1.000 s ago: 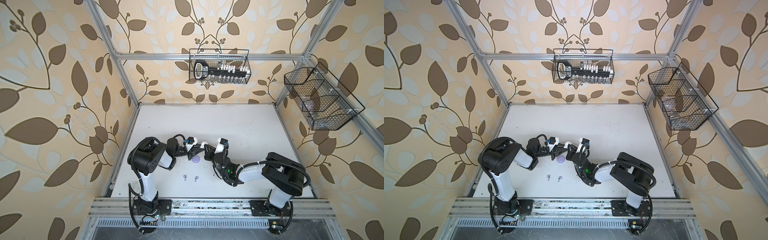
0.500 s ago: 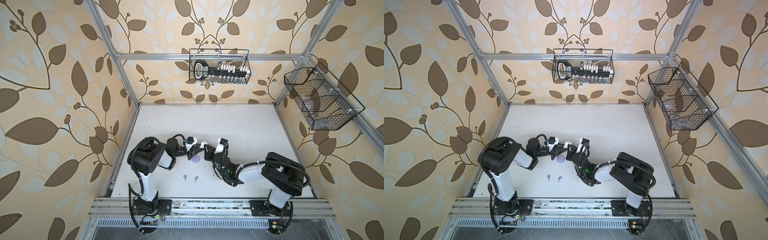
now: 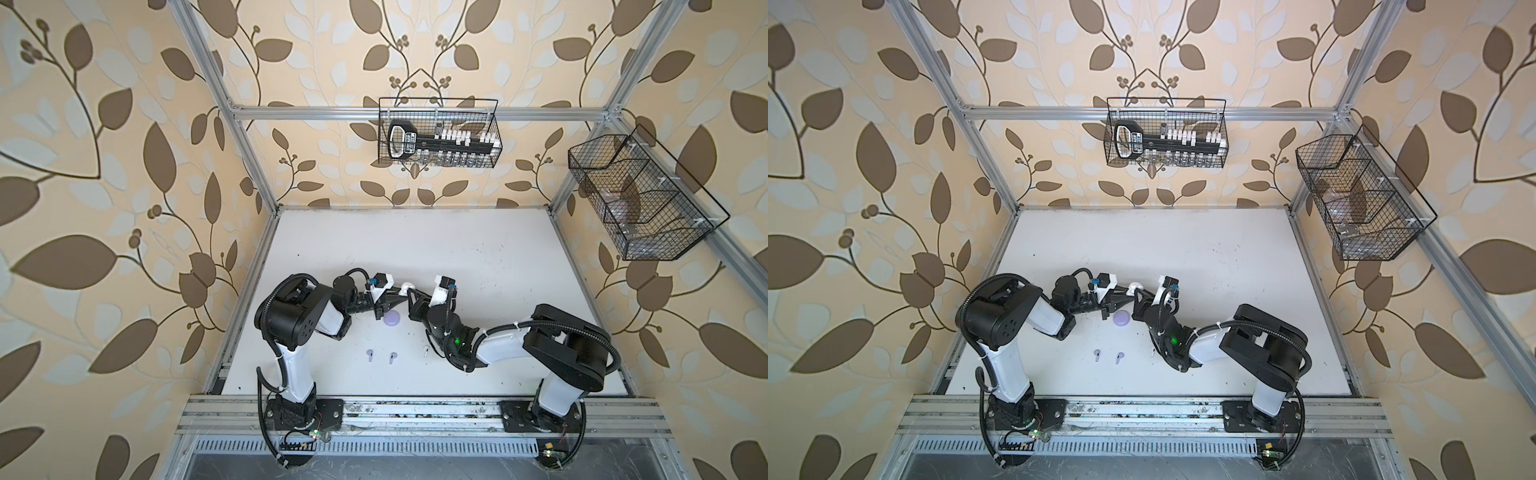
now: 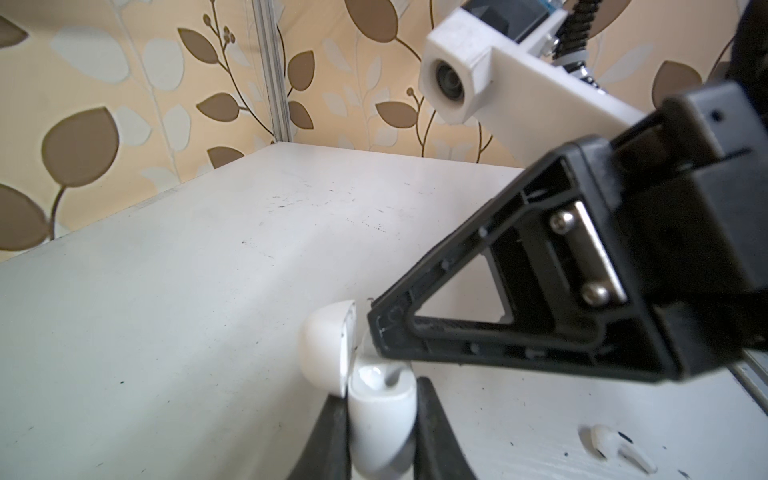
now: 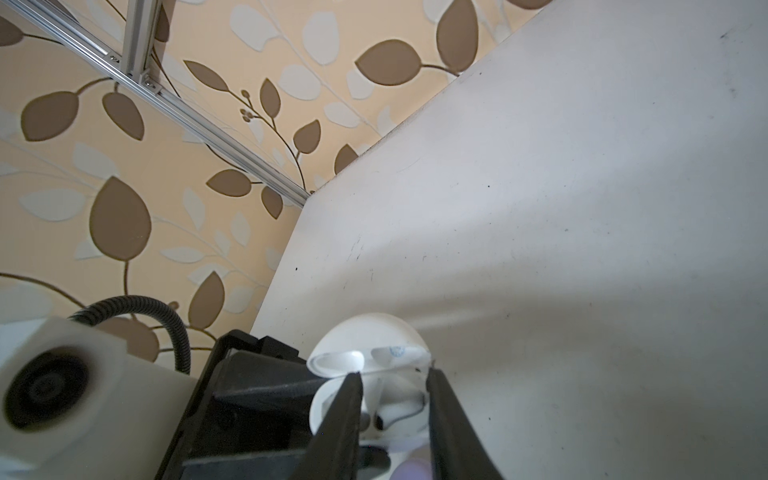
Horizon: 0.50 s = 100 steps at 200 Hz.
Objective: Insert the wireless bluetooth earbuds into the charging case
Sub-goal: 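Lower the earbud into a slot of the open white case, then open the right gripper and withdraw it from the case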
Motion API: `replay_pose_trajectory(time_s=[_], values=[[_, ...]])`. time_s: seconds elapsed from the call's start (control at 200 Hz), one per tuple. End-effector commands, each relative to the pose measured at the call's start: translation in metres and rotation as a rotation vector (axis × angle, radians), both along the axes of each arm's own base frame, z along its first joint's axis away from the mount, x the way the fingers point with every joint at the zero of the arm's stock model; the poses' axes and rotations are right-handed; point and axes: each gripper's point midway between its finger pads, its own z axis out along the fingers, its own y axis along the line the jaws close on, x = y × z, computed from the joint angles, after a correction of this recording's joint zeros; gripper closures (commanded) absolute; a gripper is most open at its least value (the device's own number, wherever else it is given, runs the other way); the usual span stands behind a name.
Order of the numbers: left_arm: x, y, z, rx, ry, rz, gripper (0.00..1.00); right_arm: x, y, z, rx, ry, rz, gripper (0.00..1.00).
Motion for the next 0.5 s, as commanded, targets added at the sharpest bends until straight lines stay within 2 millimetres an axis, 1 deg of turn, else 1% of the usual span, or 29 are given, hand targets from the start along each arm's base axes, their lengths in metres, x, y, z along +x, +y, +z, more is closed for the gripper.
replay_pose_trajectory(time_s=[0.0,0.23,0.375,0.495], values=[[-0.001,0.001,0.013,-0.026,-0.064,-0.015,1.0,0.0,0.001,0.006,0.001,-0.005,0.009,0.69],[-0.002,0.001,0.013,-0.026,-0.065,-0.018,1.0,-0.001,-0.006,0.015,-0.002,-0.016,0.001,0.64],[-0.003,0.001,0.012,-0.025,-0.064,-0.019,1.0,-0.002,-0.011,0.024,-0.014,-0.022,-0.006,0.63],[-0.003,0.001,0.012,-0.025,-0.068,-0.021,1.0,-0.005,-0.019,0.033,-0.005,-0.037,-0.021,0.62]])
